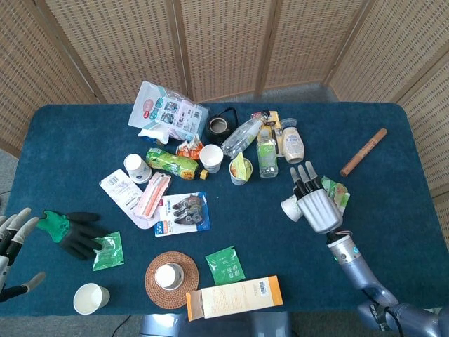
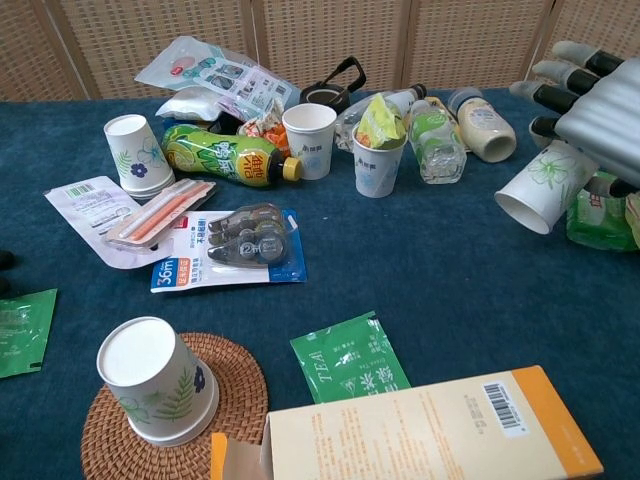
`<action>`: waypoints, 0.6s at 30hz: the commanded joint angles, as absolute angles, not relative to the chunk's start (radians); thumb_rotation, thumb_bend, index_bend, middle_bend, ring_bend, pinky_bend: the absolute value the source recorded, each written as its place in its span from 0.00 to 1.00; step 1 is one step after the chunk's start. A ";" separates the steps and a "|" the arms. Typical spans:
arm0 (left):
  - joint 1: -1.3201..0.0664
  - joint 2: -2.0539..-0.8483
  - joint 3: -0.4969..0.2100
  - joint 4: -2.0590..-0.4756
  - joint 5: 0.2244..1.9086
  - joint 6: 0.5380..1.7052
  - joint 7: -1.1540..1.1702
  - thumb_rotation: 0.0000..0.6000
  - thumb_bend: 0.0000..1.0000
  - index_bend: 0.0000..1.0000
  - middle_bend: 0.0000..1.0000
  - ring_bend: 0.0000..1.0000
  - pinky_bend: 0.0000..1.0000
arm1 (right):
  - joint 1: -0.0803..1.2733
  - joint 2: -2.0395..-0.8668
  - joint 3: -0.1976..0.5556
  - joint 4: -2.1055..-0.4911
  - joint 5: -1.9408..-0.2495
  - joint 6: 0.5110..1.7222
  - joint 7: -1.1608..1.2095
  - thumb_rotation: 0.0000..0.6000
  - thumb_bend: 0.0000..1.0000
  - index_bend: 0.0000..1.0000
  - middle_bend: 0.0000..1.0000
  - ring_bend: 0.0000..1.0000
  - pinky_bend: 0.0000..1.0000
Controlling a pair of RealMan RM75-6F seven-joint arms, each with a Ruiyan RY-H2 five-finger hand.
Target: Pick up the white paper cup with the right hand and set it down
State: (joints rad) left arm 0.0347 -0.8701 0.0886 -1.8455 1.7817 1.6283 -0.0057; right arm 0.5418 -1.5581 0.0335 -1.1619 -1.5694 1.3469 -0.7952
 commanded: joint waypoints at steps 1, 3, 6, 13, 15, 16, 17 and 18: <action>0.034 -0.871 0.089 -1.846 1.781 1.627 -0.003 1.00 0.22 0.00 0.00 0.00 0.00 | 0.543 -1.565 0.029 -1.136 -1.593 1.358 -0.807 1.00 0.32 0.42 0.00 0.00 0.00; 0.034 -0.871 0.089 -1.847 1.781 1.625 -0.002 1.00 0.22 0.00 0.00 0.00 0.00 | 0.545 -1.571 0.024 -1.108 -1.620 1.371 -0.820 1.00 0.32 0.42 0.00 0.00 0.00; 0.033 -0.872 0.089 -1.847 1.781 1.624 0.000 1.00 0.22 0.00 0.00 0.00 0.00 | 0.546 -1.584 0.017 -1.065 -1.651 1.387 -0.832 1.00 0.32 0.43 0.00 0.00 0.00; 0.033 -0.872 0.089 -1.847 1.781 1.624 -0.001 1.00 0.22 0.00 0.00 0.00 0.00 | 0.549 -1.615 0.008 -0.999 -1.702 1.409 -0.864 1.00 0.32 0.43 0.00 0.00 0.00; 0.034 -0.872 0.089 -1.847 1.782 1.625 -0.001 1.00 0.22 0.00 0.00 0.00 0.00 | 0.551 -1.623 0.004 -0.979 -1.720 1.416 -0.879 1.00 0.32 0.42 0.00 0.00 0.00; 0.034 -0.871 0.090 -1.847 1.783 1.626 -0.002 1.00 0.22 0.00 0.00 0.00 0.00 | 0.551 -1.628 0.003 -0.971 -1.726 1.419 -0.884 1.00 0.32 0.42 0.00 0.00 0.00; 0.034 -0.871 0.090 -1.846 1.783 1.627 -0.003 1.00 0.22 0.00 0.00 0.00 0.00 | 0.549 -1.635 0.002 -0.958 -1.732 1.424 -0.888 1.00 0.33 0.42 0.00 0.00 0.00; 0.034 -0.871 0.090 -1.846 1.783 1.627 -0.003 1.00 0.22 0.00 0.00 0.00 0.00 | 0.548 -1.641 0.002 -0.948 -1.737 1.429 -0.892 1.00 0.33 0.42 0.00 0.00 0.00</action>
